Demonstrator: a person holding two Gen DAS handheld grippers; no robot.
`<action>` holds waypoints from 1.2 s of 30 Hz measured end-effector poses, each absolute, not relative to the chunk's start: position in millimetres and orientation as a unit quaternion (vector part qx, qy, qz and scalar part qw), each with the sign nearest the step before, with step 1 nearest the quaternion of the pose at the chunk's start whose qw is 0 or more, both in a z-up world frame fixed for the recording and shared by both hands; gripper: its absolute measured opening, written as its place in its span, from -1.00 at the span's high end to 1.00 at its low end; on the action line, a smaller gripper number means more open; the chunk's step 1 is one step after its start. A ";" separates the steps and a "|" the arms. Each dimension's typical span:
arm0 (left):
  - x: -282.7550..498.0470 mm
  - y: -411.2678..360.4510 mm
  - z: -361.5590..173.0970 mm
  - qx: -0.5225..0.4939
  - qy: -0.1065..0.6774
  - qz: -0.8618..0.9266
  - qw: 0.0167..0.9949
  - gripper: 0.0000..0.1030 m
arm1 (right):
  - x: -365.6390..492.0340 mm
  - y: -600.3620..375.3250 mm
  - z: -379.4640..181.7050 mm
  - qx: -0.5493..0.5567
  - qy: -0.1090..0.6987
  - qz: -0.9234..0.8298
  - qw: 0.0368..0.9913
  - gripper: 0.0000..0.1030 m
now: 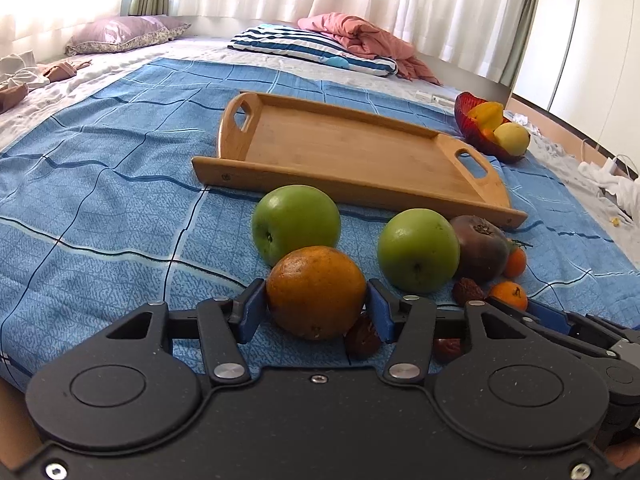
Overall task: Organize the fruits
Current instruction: 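Close the left gripper on the large orange while the right gripper grasps a mandarin, then lift the orange with the left gripper while the right carries the mandarin over the tray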
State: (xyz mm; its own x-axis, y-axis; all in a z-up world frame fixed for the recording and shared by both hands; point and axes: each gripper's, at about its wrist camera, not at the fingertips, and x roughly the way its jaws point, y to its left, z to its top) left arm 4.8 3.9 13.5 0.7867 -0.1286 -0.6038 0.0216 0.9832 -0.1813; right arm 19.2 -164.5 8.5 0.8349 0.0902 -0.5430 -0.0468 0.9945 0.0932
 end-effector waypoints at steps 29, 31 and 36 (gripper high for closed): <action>13.6 -4.5 60.2 -0.024 0.256 -0.054 0.965 0.02 | 22.9 -176.4 48.0 0.046 0.231 0.048 0.971 0.25; 19.4 -3.7 66.9 -0.026 0.253 -0.062 0.965 0.02 | 27.6 -179.4 55.5 0.048 0.223 0.051 0.972 0.25; 39.7 -1.3 81.5 -0.041 0.259 -0.077 0.962 0.02 | 47.0 -190.3 73.7 0.063 0.214 0.056 0.973 0.25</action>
